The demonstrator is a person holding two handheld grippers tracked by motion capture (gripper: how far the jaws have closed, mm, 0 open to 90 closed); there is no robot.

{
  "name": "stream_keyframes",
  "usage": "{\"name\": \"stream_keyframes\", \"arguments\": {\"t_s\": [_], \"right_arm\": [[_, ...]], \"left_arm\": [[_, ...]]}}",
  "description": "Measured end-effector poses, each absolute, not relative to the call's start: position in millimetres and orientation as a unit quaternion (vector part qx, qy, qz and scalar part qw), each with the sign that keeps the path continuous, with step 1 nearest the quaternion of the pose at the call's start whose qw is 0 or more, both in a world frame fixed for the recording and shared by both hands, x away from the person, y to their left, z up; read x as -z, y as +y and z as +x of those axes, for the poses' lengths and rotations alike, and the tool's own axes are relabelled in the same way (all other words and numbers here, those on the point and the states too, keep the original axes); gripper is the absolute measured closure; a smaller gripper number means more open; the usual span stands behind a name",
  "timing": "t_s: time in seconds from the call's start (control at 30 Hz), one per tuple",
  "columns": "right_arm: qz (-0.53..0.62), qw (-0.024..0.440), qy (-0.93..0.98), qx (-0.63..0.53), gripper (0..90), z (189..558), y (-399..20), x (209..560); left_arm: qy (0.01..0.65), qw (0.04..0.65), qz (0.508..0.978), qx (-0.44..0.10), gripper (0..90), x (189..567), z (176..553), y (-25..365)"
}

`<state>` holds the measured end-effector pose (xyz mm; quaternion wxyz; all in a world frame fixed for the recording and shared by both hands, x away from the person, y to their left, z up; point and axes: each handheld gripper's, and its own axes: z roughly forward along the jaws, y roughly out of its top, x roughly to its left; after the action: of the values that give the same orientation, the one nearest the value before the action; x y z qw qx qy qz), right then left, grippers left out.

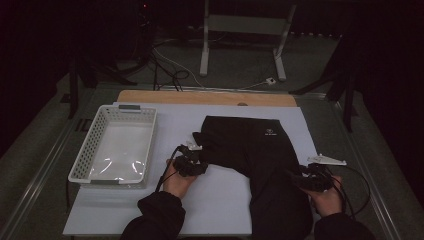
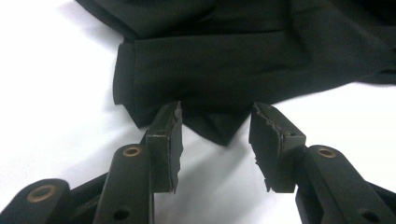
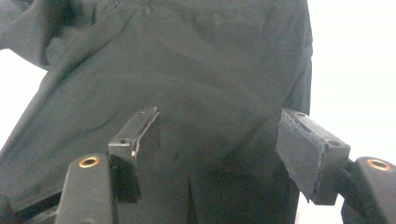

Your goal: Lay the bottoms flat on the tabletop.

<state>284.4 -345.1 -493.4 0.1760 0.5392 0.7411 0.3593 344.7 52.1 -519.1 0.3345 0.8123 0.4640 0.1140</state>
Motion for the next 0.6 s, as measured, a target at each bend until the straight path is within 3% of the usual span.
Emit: {"name": "stream_keyframes", "arguments": {"t_s": [0.2,0.3,0.33,0.6], "right_arm": [[0.539,0.175,0.741,-0.359,31.5,284,-345,494],[0.538,0.176,0.742,-0.358,31.5,284,-345,493],[0.537,0.177,0.743,-0.358,31.5,284,-345,493],[0.54,0.175,0.74,-0.361,31.5,284,-346,494]], "left_arm": [[0.445,0.309,0.826,-0.154,61.6,520,346,42],[0.444,0.309,0.83,-0.136,85.5,518,347,42],[0.444,0.309,0.831,-0.126,87.4,517,347,42],[0.443,0.361,0.819,-0.051,87.9,501,323,51]]}}
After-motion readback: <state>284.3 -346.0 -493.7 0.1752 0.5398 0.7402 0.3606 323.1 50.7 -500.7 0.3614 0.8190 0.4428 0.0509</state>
